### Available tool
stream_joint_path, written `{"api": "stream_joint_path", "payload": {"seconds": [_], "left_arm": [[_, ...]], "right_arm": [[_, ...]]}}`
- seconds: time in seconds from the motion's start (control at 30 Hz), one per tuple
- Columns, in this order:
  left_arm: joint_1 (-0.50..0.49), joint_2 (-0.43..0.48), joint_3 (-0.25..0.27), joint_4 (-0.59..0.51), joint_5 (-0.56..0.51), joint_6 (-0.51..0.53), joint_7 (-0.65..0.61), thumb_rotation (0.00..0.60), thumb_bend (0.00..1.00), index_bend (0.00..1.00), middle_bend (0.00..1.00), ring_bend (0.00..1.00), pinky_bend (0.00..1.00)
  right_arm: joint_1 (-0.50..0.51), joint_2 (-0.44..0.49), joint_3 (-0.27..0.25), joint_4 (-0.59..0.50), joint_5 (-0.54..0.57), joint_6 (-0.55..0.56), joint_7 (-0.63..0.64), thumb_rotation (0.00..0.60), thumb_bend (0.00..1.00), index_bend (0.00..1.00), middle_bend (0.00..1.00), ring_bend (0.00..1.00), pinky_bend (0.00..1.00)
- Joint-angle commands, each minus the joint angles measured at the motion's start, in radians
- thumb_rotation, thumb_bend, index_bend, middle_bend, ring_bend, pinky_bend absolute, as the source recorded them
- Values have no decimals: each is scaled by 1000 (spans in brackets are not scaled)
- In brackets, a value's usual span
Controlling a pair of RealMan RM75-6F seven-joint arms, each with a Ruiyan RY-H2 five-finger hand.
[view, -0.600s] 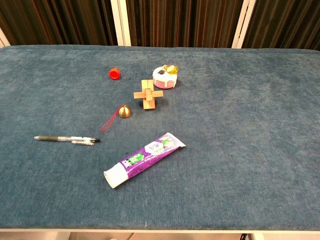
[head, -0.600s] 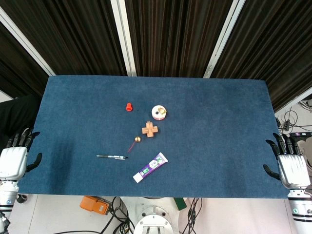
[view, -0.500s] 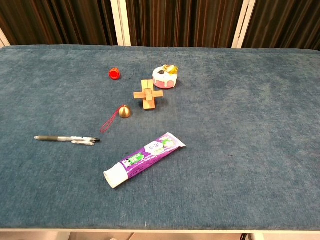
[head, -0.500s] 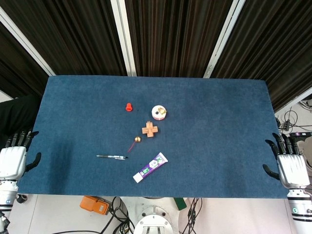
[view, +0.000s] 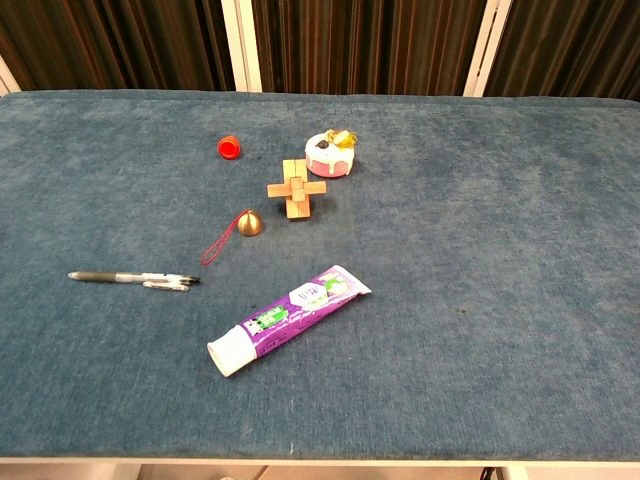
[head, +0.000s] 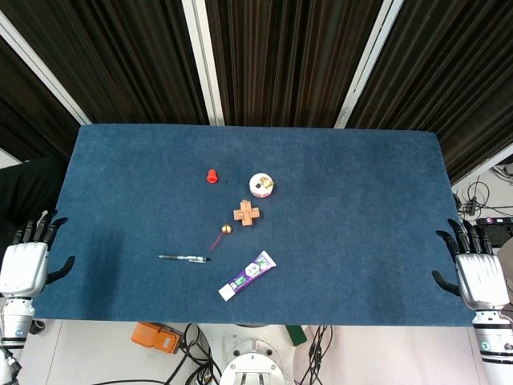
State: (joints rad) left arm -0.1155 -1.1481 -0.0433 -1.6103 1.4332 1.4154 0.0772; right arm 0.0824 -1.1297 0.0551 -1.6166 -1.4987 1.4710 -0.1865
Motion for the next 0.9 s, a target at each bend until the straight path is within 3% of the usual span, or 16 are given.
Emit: {"api": "stream_joint_path", "payload": {"seconds": [0.03, 0.17, 0.23, 0.57, 0.7, 0.9], "left_arm": [[-5, -4, 16, -37, -18, -44, -8, 600, 231, 169, 76, 18, 127], [-40, 49, 43, -143, -13, -160, -128, 600, 242, 169, 65, 3, 127], [-60, 58, 40, -163, -3, -181, -130, 600, 242, 169, 59, 0, 127], [-159, -38, -23, -220, -104, -250, 119, 600, 243, 218, 59, 0, 127], [-218, -125, -46, -178, -188, -305, 240, 600, 242, 241, 59, 0, 128], [-270, -229, -63, -118, -273, -338, 308, 600, 242, 264, 59, 0, 127]], "right_arm": [[0, 2, 0, -4, 5, -5, 6, 600, 361, 280, 130, 59, 113], [-3, 4, 1, -13, 21, -11, 1, 600, 360, 315, 131, 59, 113], [-2, 5, 0, -17, 21, -13, -5, 600, 360, 318, 131, 59, 113], [4, 4, 1, -22, 29, -28, -11, 600, 360, 318, 131, 58, 112], [5, 6, -1, -24, 28, -30, -7, 600, 361, 318, 131, 59, 112], [7, 11, 2, -28, 39, -38, 5, 600, 360, 315, 131, 59, 110]]}}
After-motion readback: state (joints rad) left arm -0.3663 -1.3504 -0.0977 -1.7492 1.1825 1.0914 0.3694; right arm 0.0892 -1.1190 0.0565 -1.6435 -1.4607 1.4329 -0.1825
